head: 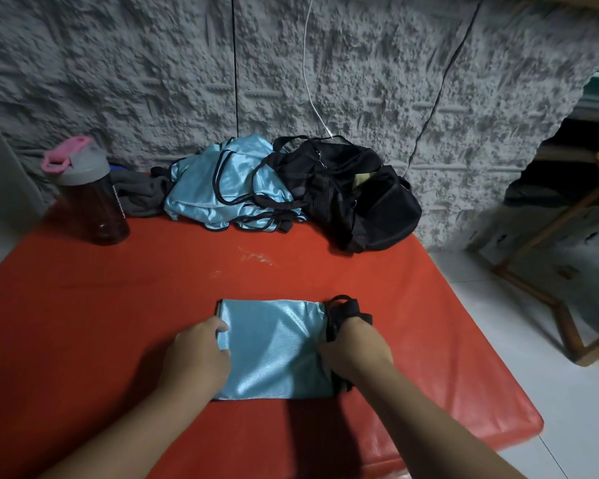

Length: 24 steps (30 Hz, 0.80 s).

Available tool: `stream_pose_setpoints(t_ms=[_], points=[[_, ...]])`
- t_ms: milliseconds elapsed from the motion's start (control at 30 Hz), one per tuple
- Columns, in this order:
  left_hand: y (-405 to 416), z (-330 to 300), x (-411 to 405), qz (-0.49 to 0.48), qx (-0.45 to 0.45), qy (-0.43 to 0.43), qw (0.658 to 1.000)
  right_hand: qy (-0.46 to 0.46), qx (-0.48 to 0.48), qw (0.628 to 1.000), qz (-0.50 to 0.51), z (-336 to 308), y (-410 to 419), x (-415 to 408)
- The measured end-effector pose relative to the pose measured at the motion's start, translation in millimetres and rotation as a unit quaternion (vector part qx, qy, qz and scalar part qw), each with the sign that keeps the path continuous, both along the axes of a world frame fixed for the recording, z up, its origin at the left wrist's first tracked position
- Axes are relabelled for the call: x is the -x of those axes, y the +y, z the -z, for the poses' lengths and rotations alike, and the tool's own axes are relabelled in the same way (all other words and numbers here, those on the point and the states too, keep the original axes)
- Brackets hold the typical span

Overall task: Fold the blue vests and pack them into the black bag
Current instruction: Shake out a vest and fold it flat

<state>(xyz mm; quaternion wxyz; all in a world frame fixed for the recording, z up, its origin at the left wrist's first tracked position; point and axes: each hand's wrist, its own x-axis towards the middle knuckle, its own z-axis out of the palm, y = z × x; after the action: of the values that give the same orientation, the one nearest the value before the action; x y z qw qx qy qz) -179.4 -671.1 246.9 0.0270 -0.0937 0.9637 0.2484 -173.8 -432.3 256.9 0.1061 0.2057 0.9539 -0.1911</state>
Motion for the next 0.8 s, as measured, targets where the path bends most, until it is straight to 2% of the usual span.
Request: stream_pose_setpoints(t_ms=[133, 267, 500, 600, 700, 800], points=[[2.4, 5.9, -0.3, -0.012, -0.008, -0.001, 1.0, 0.008, 0.007, 1.0, -0.017, 1.8, 5.4, 4.7], [27.8, 8.8, 1.0, 0.024, -0.013, 0.006, 1.0, 0.007, -0.009, 1.0, -0.01, -3.5, 34.9, 16.2], [134.2, 13.3, 27.4, 0.127, -0.077, 0.024, 0.989, -0.011, -0.045, 0.991, 0.129, -7.9, 144.5, 43.9], [179.1, 15.5, 43.3, 0.165, -0.066, 0.052, 0.983, 0.018, -0.031, 0.983, 0.178, 2.8, 187.0, 56.3], [208.4, 15.4, 61.2, 0.177, -0.061, 0.07, 0.98, 0.086, -0.04, 0.974, 0.206, 5.7, 205.3, 59.8], [222.6, 17.6, 77.6, 0.177, -0.056, 0.078, 0.98, 0.136, -0.092, 0.959, 0.231, 10.8, 213.9, 60.1]])
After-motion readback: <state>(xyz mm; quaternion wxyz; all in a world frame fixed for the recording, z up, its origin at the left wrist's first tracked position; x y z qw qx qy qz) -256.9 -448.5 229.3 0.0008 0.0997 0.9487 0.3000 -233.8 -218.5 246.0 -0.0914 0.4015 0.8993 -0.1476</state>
